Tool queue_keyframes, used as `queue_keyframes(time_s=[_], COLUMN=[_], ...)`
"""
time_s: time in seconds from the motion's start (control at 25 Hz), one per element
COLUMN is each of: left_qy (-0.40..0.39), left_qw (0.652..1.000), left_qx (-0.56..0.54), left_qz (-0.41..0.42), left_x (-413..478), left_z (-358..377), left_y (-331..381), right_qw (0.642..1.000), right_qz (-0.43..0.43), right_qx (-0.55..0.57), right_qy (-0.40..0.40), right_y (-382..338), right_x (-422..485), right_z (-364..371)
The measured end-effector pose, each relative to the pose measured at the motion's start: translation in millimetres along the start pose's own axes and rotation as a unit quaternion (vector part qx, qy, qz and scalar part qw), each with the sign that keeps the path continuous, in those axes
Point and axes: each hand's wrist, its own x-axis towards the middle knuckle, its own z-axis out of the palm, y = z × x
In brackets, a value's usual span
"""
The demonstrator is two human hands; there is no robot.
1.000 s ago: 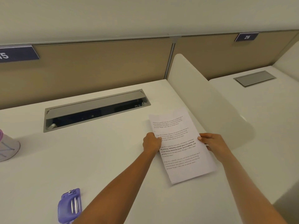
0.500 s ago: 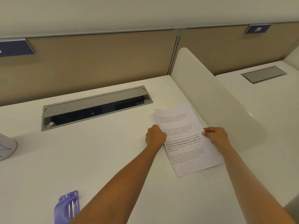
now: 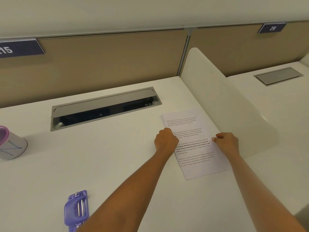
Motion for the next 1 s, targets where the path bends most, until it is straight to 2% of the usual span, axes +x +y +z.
queue_keyframes(time_s=[0.16,0.24,0.32,0.44,0.52,0.6,0.68,0.76,0.88,0.92,1.0], left_qy=[0.002,0.022,0.062,0.158,0.210,0.211,0.160,0.116,0.129,0.142,0.167], left_qw=[1.000,0.999,0.997,0.987,0.975,0.962,0.952,0.954,0.954,0.951,0.948], left_qx=[-0.008,-0.019,-0.031,-0.022,-0.012,-0.027,-0.050,-0.093,-0.161,-0.179,-0.191], left_qz=[0.016,0.021,0.021,-0.005,-0.070,-0.174,-0.256,-0.259,-0.216,-0.209,-0.191], left_x=[-20,-37,-63,-123,-173,-216,-242,-251,-246,-244,-242], left_z=[-15,-32,-58,-103,-125,-132,-125,-113,-102,-102,-102], left_y=[-16,-33,-63,-138,-199,-249,-273,-277,-274,-273,-272], right_qw=[0.999,0.997,0.994,0.975,0.946,0.901,0.853,0.811,0.770,0.769,0.790], right_qz=[-0.014,-0.044,-0.091,-0.197,-0.266,-0.336,-0.395,-0.425,-0.444,-0.448,-0.440], right_qx=[-0.003,0.016,0.050,0.080,0.065,0.021,-0.031,-0.085,-0.156,-0.164,-0.135], right_qy=[0.039,0.060,0.042,-0.070,-0.175,-0.274,-0.339,-0.393,-0.431,-0.426,-0.405], right_y=[-7,-15,-28,-53,-73,-96,-119,-138,-147,-146,-141], right_x=[-23,-47,-83,-152,-200,-243,-276,-300,-317,-319,-317], right_z=[-3,1,15,58,98,139,172,194,208,210,207])
